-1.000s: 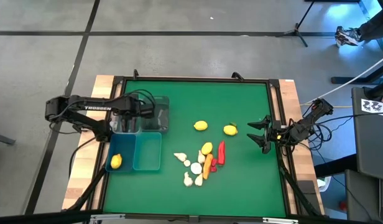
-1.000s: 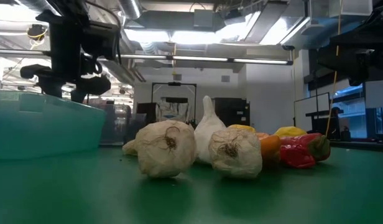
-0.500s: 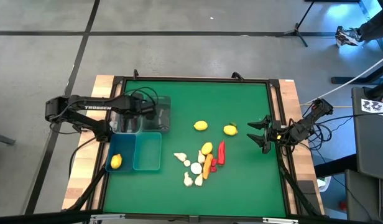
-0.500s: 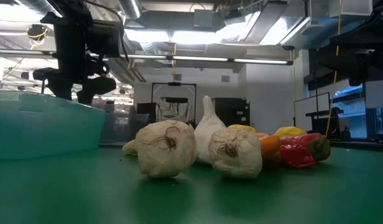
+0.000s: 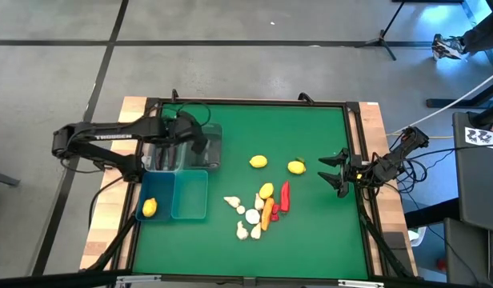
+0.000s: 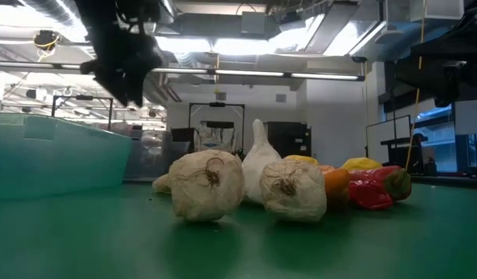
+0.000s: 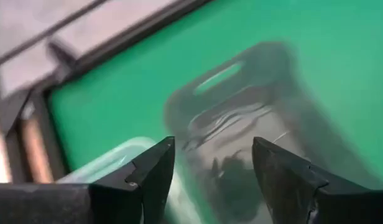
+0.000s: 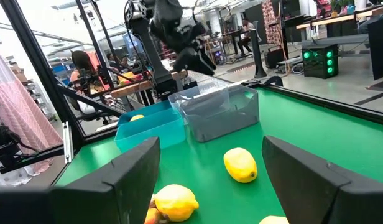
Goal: Sort produce into baskets
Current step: Put the white garlic into the green bin
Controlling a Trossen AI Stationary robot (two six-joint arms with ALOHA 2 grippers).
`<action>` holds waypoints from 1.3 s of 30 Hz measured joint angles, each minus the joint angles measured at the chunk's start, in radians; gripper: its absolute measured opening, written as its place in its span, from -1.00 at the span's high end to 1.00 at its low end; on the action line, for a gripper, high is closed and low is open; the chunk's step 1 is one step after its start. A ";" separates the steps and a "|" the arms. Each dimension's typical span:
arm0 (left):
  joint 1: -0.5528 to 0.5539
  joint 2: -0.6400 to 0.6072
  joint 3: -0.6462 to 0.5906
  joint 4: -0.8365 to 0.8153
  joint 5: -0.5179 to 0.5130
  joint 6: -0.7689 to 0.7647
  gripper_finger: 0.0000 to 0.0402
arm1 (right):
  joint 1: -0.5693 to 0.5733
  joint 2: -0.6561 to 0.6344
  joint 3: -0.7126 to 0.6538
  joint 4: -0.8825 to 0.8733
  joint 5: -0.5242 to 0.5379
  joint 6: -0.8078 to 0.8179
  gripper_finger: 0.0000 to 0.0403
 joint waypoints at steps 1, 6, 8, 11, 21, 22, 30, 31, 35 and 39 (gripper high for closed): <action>-0.017 -0.010 0.000 0.033 0.004 0.042 -0.05 | 0.000 0.000 0.000 0.000 0.000 0.000 -0.39; -0.145 -0.027 0.000 0.313 0.116 0.301 -0.05 | 0.000 0.000 0.000 0.004 0.000 0.000 -0.39; -0.202 -0.016 0.001 0.416 0.182 0.392 -0.05 | 0.000 0.000 0.000 0.006 0.001 0.000 -0.39; -0.282 0.012 0.001 0.529 0.234 0.495 -0.05 | 0.000 0.000 0.000 0.006 0.002 0.000 -0.39; -0.436 0.188 0.001 0.659 0.237 0.570 -0.05 | 0.000 0.000 0.000 0.008 0.007 0.000 -0.39; -0.443 0.212 0.001 0.670 0.237 0.577 -0.05 | 0.000 0.000 0.000 0.008 0.007 0.000 -0.39; -0.485 0.364 0.001 0.690 0.311 0.650 -0.05 | 0.000 0.000 0.000 0.010 0.007 0.002 -0.39; -0.489 0.378 0.001 0.694 0.319 0.652 -0.05 | 0.000 0.000 0.000 0.010 0.007 0.004 -0.39; -0.500 0.420 0.001 0.699 0.323 0.655 -0.05 | 0.000 0.000 0.000 0.010 0.007 0.019 -0.39; -0.499 0.459 0.001 0.736 0.410 0.690 -0.05 | 0.000 0.000 0.000 0.010 0.007 0.020 -0.39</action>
